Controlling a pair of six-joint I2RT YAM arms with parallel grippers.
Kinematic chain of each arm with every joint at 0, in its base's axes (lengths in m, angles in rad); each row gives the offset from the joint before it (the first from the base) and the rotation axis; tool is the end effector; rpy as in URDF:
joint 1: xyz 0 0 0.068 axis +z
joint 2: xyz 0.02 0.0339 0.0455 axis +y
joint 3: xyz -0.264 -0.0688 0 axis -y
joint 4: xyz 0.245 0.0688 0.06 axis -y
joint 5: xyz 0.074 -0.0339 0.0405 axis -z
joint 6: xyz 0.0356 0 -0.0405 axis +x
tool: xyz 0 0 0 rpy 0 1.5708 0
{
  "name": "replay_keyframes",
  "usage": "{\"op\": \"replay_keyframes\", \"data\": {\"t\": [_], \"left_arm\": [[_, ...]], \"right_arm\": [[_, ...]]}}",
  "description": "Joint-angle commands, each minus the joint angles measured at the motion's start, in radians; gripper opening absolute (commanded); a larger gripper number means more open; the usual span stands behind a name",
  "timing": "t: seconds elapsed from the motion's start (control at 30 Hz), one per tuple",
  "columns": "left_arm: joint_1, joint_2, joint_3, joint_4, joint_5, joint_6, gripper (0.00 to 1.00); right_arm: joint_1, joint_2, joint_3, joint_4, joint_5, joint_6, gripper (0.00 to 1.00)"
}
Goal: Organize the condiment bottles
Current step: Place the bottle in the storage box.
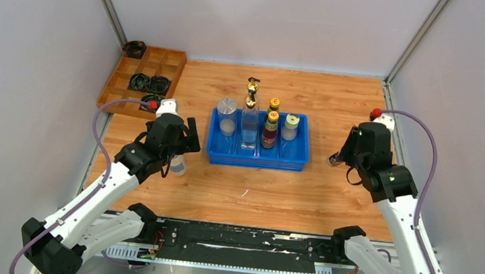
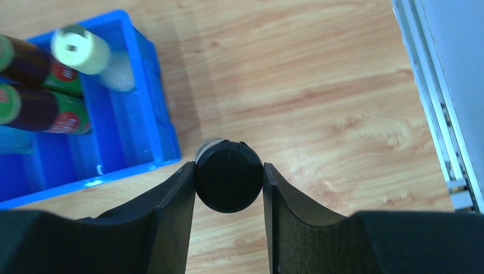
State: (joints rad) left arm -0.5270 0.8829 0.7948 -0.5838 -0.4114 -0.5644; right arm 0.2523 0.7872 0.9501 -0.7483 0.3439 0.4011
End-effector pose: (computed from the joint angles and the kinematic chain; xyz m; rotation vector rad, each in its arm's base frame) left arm 0.1672 -0.0808 0.2893 -0.2591 2.1668 -0.1564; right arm 0.1534 0.0271 0.3400 0.3528 2.0883 0.0165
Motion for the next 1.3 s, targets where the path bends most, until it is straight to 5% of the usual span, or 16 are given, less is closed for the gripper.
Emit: {"op": "replay_keyframes", "data": {"t": [0.0,0.2,0.47,0.83,1.27], "left_arm": [[-0.005,0.007,0.014,0.002,0.015,-0.006,1.0],[-0.005,-0.003,0.013,0.005,0.027,-0.008,1.0],[-0.005,-0.011,0.015,0.006,0.041,-0.01,1.0],[-0.005,-0.026,0.014,-0.001,0.047,-0.012,1.0],[-0.005,-0.042,0.007,-0.011,0.043,-0.01,1.0]], "right_arm": [[-0.008,0.071,0.155,-0.036,-0.105,-0.068,0.0],[0.022,0.242,0.394,-0.09,-0.231,-0.148,0.0],[0.12,0.42,0.522,-0.13,-0.203,-0.228,0.0],[0.302,0.452,0.412,0.074,-0.042,-0.238,0.0],[0.33,0.482,0.12,0.388,0.014,-0.224,0.0]]}}
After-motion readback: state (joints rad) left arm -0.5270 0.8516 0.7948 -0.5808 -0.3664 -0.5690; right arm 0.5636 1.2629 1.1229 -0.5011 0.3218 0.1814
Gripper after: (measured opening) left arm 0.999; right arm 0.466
